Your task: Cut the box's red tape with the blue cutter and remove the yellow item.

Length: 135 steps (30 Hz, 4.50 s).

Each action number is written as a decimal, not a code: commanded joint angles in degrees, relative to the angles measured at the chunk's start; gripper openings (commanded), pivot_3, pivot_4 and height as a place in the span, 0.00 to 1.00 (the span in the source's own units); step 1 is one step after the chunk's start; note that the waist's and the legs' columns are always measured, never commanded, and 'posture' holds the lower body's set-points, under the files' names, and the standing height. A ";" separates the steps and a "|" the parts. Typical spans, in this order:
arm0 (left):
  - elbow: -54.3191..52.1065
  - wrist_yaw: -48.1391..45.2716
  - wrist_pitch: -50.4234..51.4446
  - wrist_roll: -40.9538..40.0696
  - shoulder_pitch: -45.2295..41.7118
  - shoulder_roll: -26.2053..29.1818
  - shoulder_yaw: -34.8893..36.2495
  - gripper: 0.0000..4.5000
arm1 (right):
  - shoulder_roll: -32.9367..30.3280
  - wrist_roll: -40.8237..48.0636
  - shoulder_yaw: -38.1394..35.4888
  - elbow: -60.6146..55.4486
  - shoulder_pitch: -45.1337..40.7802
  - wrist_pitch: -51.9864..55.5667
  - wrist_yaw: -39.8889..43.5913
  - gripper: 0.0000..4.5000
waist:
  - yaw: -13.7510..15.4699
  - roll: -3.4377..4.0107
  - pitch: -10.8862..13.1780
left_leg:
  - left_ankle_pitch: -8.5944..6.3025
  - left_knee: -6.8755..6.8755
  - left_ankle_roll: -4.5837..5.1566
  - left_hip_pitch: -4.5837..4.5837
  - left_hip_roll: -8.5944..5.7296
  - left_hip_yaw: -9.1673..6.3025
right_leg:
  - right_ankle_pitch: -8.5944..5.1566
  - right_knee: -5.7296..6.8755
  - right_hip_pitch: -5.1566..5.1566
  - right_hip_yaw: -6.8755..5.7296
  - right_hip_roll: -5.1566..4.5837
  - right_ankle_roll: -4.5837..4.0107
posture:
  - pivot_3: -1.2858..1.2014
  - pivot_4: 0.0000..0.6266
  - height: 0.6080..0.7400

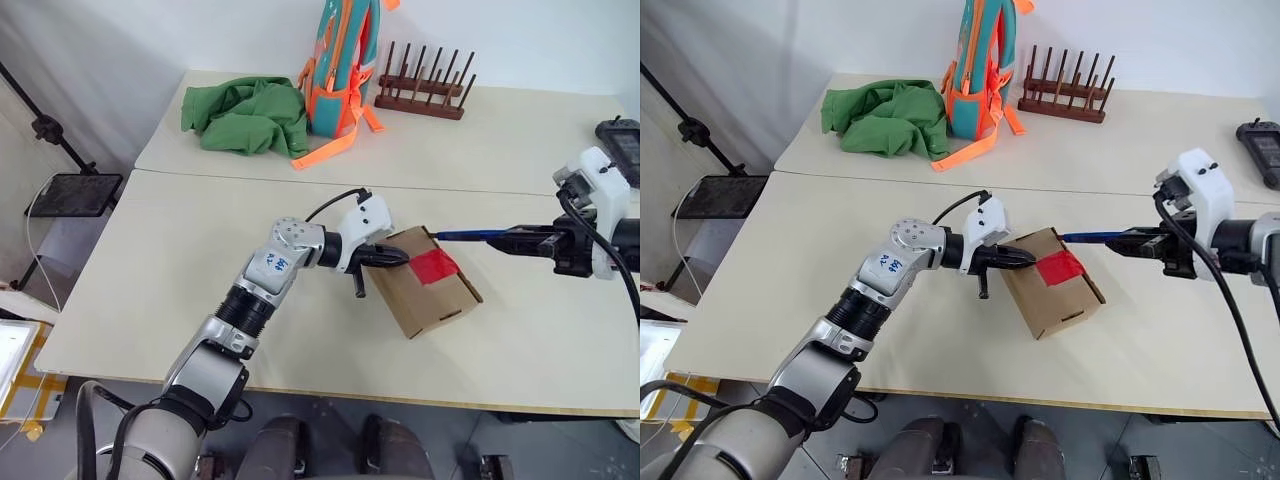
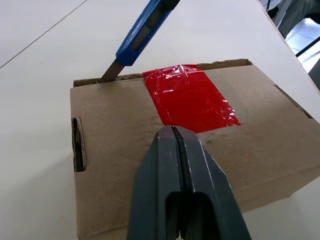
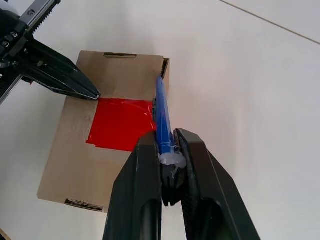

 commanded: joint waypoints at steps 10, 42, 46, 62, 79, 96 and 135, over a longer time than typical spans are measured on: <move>-0.67 0.16 0.61 0.96 0.29 -0.05 -0.97 0.00 | -1.20 -1.49 -2.16 -1.88 0.61 1.77 3.37 0.03 | 0.00 0.00 0.00 | 0.00 0.01 0.00 0.00 -0.01 0.00 | 0.00 0.02 0.00 -0.01 0.00 0.00 | 0.52 0.24 1.00; 1.95 2.97 -0.89 8.43 3.71 -1.01 -7.62 0.00 | -11.79 -18.76 24.31 5.83 -16.03 5.52 31.71 0.03 | 0.54 0.10 -0.12 | -0.24 0.01 -0.35 0.09 -0.04 -0.19 | 0.00 -0.13 0.14 0.12 -0.14 -0.01 | 0.52 0.24 1.00; 1.14 2.70 -0.53 8.27 4.22 -0.24 -7.39 0.00 | -16.02 -18.55 21.58 2.97 -10.45 4.13 35.51 0.03 | 0.34 0.15 -0.14 | -0.19 0.02 -0.27 0.10 -0.04 -0.19 | 0.00 -0.11 0.14 0.11 -0.09 -0.01 | 0.52 0.24 1.00; -6.03 -5.82 -9.14 -3.82 1.41 3.41 4.21 0.00 | -12.09 -29.68 -29.15 11.19 18.55 -2.22 43.24 0.03 | 0.03 0.20 -0.14 | -0.15 0.06 -0.23 0.07 0.04 -0.10 | -0.01 0.00 0.08 0.11 -0.02 -0.02 | 0.52 0.24 1.00; -10.98 -16.09 -8.41 -8.56 11.19 23.06 12.60 0.00 | 24.15 -52.72 -25.10 42.13 23.26 -69.08 12.81 0.03 | -2.78 0.55 -0.04 | 0.47 -1.14 -0.19 1.12 -0.30 0.76 | -0.08 0.25 0.14 0.71 0.02 0.15 | 0.52 0.24 1.00; -25.77 -3.36 10.91 -8.60 22.18 22.88 9.16 0.00 | 19.57 -33.63 -18.16 7.98 32.42 -46.17 25.81 0.39 | -2.36 0.31 -0.07 | 0.36 -1.17 -0.28 1.26 -0.24 0.87 | -0.05 0.33 0.06 1.49 -0.09 0.11 | 0.52 0.24 1.00; -33.93 -3.63 21.46 -8.61 22.51 27.12 1.98 0.00 | 32.09 -36.59 12.60 -14.91 24.50 -27.55 13.16 0.01 | -1.60 0.27 -0.08 | 0.25 -1.19 -0.43 1.13 -0.24 1.01 | -0.05 0.31 -0.15 1.46 0.00 0.08 | 0.52 0.24 1.00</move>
